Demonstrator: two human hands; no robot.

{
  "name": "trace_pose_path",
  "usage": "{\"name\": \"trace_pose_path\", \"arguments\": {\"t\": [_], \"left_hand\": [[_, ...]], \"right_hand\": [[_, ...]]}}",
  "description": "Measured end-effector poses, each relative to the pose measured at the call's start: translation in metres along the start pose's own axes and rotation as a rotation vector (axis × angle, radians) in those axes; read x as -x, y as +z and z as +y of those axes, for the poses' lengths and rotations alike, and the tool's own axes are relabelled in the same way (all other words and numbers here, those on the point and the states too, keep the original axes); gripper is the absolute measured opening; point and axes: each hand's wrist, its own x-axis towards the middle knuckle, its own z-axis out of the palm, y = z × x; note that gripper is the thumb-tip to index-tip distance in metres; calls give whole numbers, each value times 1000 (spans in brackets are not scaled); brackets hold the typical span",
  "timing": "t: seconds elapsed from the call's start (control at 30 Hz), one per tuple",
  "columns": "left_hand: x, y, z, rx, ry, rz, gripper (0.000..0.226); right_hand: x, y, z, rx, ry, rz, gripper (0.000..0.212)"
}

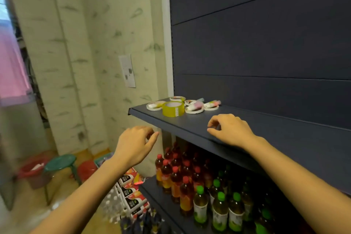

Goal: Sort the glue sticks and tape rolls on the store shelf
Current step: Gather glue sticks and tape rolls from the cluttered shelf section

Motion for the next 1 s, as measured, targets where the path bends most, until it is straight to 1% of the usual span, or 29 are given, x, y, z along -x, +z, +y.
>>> {"name": "trace_pose_path", "arguments": {"t": [0.17, 0.3, 0.43, 0.53, 0.67, 0.77, 0.87, 1.0], "left_hand": [[-20, 14, -47, 34, -19, -27, 34], [-36, 30, -70, 61, -12, -38, 35], [-50, 47, -92, 93, 0, -49, 35], [-70, 62, -108, 115, 7, -64, 32], [-111, 88, -124, 152, -1, -51, 31], [-145, 108, -130, 208, -32, -68, 35], [-176, 127, -134, 250, -54, -88, 38], [-208, 153, -134, 321, -81, -119, 42]], "right_hand": [[-34, 25, -28, 2, 58, -37, 21], [-62, 40, -32, 6, 111, -46, 20], [-91, 52, -21, -2, 185, -68, 18], [-123, 58, -8, -38, 238, -49, 19], [-174, 72, 7, -50, 282, 7, 28], [-210, 81, 20, -89, 370, 11, 33], [-237, 86, 31, -119, 468, 9, 25], [-261, 97, 38, -42, 533, -12, 45]]}}
